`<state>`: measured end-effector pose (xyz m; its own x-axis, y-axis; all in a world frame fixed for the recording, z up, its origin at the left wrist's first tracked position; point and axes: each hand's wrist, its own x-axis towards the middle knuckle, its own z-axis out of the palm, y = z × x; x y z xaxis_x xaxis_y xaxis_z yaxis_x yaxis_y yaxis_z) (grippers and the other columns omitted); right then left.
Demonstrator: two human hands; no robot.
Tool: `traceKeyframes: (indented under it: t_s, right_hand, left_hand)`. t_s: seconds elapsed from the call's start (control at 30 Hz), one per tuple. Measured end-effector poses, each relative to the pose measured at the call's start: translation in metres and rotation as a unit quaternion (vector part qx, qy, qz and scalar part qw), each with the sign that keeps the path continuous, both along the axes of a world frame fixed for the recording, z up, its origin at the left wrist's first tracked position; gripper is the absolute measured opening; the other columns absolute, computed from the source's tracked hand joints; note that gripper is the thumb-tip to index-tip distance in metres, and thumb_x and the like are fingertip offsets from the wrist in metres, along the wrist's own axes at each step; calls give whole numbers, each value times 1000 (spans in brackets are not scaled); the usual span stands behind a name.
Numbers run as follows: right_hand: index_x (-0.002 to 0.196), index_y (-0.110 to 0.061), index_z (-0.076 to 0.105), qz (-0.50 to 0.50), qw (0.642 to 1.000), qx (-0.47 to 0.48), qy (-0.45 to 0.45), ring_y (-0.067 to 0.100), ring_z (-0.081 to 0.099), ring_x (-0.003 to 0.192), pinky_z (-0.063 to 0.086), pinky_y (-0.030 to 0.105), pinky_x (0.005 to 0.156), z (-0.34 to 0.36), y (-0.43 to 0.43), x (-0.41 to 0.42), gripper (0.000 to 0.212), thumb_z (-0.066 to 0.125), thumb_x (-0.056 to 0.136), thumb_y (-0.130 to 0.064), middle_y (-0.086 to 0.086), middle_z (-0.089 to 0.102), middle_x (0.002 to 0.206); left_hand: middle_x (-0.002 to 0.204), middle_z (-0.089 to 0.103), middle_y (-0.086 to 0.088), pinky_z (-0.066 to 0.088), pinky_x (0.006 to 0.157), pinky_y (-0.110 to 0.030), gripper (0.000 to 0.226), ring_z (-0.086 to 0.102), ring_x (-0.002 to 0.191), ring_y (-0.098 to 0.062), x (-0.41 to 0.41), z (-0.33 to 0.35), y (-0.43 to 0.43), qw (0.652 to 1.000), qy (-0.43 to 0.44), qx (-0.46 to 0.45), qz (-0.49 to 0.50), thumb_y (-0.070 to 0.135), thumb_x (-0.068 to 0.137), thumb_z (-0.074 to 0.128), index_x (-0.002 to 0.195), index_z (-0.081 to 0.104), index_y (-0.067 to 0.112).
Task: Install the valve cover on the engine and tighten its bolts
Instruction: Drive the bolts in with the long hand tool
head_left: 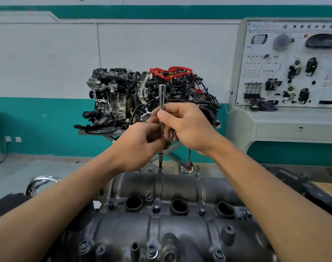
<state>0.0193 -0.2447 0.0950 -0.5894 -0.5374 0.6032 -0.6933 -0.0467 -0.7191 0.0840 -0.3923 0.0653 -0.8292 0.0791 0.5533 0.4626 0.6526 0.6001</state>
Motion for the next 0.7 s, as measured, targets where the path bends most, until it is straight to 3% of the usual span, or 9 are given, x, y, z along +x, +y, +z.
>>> traceKeyframes:
  t_s: [0.1, 0.2, 0.27, 0.33, 0.4, 0.5, 0.6, 0.7]
  right_hand:
    - [81, -6, 63, -83, 996, -26, 35, 12, 54, 56, 51, 33, 57, -3, -1, -3, 23, 76, 86, -25, 6, 63, 68]
    - [87, -13, 65, -67, 997, -35, 2, 10, 56, 58, 48, 24, 54, -2, 1, -4, 23, 77, 84, -32, 1, 67, 80]
    - [98, -11, 69, -7, 1000, -16, -16, 10, 56, 54, 44, 17, 48, 0, 1, -2, 13, 65, 95, -23, 2, 72, 85]
    - [93, -7, 71, 0, 1000, -4, 4, 9, 54, 51, 43, 16, 46, 0, 0, 0, 15, 59, 98, -16, 8, 73, 80]
    - [82, -6, 68, -32, 999, -22, 25, 10, 52, 50, 45, 20, 47, -2, -2, -2, 16, 70, 91, -19, 15, 68, 72]
    - [82, -6, 63, -72, 996, -42, 12, 9, 51, 50, 45, 21, 48, -3, 1, -4, 28, 80, 81, -29, 4, 61, 65]
    - [98, -9, 67, 3, 999, -20, -29, 10, 57, 50, 45, 18, 45, 1, 2, 0, 12, 65, 94, -20, 4, 74, 83]
    - [94, -7, 70, 7, 1000, 8, -3, 10, 54, 51, 46, 20, 47, -1, -2, 3, 15, 57, 99, -12, 21, 73, 93]
  left_hand:
    - [81, 79, -5, 61, 78, -44, 13, 76, 78, -23, -1, 1, 1, 998, 21, 35, 38, 18, 88, 79, 97, 77, 8]
    - [83, 80, -2, 63, 79, -38, 10, 77, 79, -18, -2, 1, -1, 999, 23, 39, 28, 6, 93, 70, 98, 78, 10]
    - [91, 80, -6, 62, 84, -39, 16, 76, 87, -21, -1, 0, -1, 1000, 5, 29, 4, 2, 97, 62, 99, 77, 8]
    - [90, 78, -11, 59, 86, -49, 10, 74, 89, -29, -1, -1, -1, 1000, 0, 8, 8, 11, 97, 66, 96, 76, 9]
    - [85, 78, -13, 59, 81, -54, 11, 73, 86, -37, -1, 0, -1, 999, 4, 17, 28, 22, 91, 75, 94, 77, 12]
    - [81, 79, -8, 62, 78, -47, 9, 76, 81, -31, -1, 1, -1, 998, 14, 39, 38, 12, 92, 74, 99, 78, 9]
    - [92, 78, -10, 61, 71, -22, 17, 76, 86, -22, 0, 2, -1, 999, -22, 44, -4, -1, 100, 57, 102, 73, 3]
    - [98, 74, -14, 61, 73, -27, 13, 74, 80, -19, -1, 1, 0, 999, -32, 18, -6, 6, 99, 59, 94, 71, 5]
